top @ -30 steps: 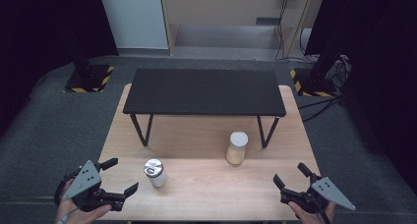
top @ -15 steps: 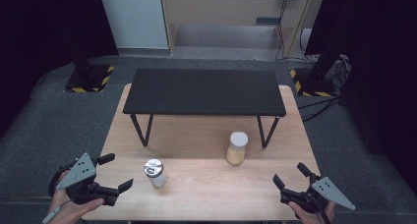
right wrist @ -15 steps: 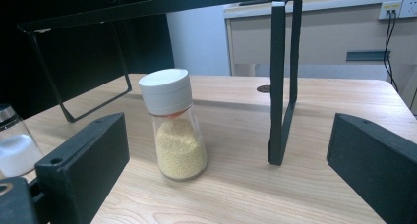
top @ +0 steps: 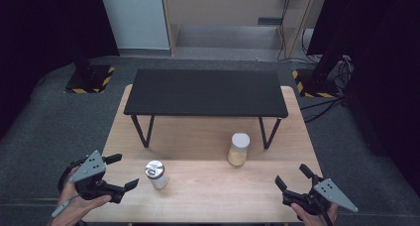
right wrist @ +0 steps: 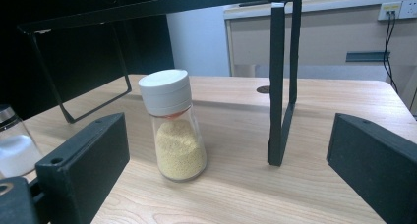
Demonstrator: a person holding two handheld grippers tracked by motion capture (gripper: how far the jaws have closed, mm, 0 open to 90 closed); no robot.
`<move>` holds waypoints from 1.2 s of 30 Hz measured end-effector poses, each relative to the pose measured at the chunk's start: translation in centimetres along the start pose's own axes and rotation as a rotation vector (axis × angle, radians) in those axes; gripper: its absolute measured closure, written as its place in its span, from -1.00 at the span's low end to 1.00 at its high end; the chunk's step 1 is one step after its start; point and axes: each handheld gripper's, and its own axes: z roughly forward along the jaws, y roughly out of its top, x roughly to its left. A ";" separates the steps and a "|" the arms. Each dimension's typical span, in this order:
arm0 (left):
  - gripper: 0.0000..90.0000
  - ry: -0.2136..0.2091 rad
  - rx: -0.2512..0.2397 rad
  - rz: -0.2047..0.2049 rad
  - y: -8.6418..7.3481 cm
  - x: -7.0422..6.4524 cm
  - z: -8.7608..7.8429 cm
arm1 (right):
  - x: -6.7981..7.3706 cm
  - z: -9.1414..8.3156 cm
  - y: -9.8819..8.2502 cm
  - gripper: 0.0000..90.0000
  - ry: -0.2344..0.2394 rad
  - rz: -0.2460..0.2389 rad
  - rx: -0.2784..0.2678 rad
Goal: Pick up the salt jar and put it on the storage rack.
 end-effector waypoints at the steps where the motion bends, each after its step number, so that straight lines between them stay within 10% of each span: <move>1: -0.95 0.000 0.000 0.001 0.0 0.0 0.1 | 0.0 0.0 0.0 -0.95 0.003 0.000 0.000; 36: -0.91 0.044 0.028 -0.065 -2.2 -1.5 7.3 | -0.3 0.0 -0.1 -0.93 0.020 0.010 -0.002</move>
